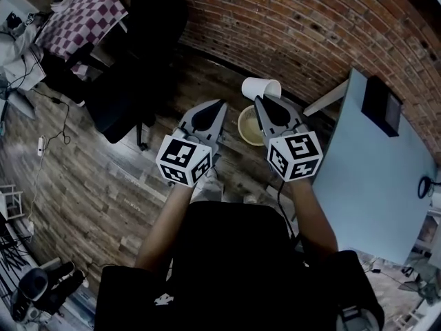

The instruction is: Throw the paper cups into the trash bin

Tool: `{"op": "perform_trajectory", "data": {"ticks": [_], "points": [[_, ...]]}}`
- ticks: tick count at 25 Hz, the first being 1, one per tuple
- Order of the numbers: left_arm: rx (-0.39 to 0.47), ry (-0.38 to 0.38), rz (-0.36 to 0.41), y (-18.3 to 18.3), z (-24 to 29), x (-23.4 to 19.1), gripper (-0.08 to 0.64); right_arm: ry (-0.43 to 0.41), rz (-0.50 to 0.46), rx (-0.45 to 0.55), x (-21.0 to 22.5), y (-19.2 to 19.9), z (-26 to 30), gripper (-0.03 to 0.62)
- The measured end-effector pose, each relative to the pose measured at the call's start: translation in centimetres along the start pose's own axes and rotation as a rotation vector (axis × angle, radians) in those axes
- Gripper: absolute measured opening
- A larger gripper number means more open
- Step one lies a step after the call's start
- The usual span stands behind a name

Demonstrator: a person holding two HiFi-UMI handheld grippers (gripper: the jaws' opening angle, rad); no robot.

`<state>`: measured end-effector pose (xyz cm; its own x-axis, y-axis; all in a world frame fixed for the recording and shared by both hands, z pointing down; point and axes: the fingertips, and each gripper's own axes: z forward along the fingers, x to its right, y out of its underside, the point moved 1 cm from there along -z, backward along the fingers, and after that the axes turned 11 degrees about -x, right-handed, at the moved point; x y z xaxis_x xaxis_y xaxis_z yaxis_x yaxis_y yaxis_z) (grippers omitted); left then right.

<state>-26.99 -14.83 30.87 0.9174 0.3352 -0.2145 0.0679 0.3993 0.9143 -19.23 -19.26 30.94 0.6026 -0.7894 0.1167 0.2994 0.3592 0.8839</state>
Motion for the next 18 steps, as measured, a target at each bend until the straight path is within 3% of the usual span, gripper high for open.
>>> {"op": "perform_trajectory", "data": {"ticks": [9,18], "points": [[-0.032,0.119,-0.003,-0.1,2.2,-3.9,0.009,0.131,0.077,-0.056,1.3,1.0,2.6,0.021],[-0.080,0.203,-0.033,2.1,3.2,-6.4,0.009,0.223,0.140,-0.112,1.4,3.1,4.6,0.021]]}}
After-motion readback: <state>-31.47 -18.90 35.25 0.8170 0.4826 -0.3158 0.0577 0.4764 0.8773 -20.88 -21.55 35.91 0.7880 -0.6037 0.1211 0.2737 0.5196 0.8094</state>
